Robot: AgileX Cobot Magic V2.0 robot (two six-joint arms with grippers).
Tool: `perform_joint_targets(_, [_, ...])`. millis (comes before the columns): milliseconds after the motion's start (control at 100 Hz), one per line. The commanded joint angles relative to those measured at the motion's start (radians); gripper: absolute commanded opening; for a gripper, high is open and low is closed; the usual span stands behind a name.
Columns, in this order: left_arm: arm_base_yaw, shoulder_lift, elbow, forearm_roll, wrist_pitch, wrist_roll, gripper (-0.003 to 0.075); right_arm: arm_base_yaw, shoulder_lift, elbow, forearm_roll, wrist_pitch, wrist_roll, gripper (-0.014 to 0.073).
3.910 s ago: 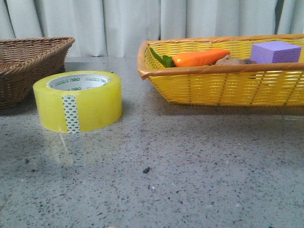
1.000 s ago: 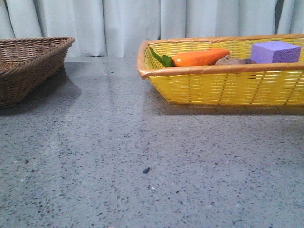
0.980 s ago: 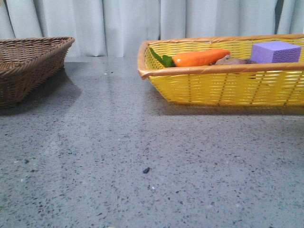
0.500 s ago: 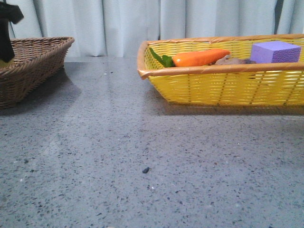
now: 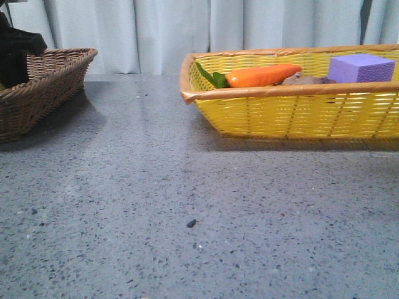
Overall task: Transfer tape with both arms
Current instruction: 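Lower the tape roll into the brown basket and open the left gripper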
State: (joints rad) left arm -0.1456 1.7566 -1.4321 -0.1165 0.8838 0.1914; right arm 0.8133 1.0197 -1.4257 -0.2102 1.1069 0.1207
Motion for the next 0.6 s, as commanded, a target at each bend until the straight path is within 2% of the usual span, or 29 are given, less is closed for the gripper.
perform_joint_targets(0, [0.001, -0.05, -0.032, -0.015, -0.053, 0.007, 0.0276, -0.007, -0.017, -0.021, -0.03, -0.065, 0.002, -0.0067])
perform_joint_targets(60, [0.001, -0.05, -0.032, -0.015, -0.052, 0.007, 0.0349, -0.007, -0.017, -0.021, -0.03, -0.065, 0.002, -0.0067])
perform_joint_targets(120, [0.001, -0.056, -0.032, -0.015, -0.049, 0.007, 0.036, -0.007, -0.017, -0.021, -0.03, -0.065, 0.002, -0.0067])
perform_joint_targets(450, [0.001, -0.246, -0.032, -0.044, -0.059, 0.007, 0.0208, -0.007, -0.092, -0.019, -0.113, -0.074, 0.021, -0.0067])
perform_joint_targets(590, [0.001, -0.366, -0.02, -0.068, -0.098, 0.007, 0.0133, -0.007, -0.169, 0.06, -0.19, -0.119, 0.075, -0.0067])
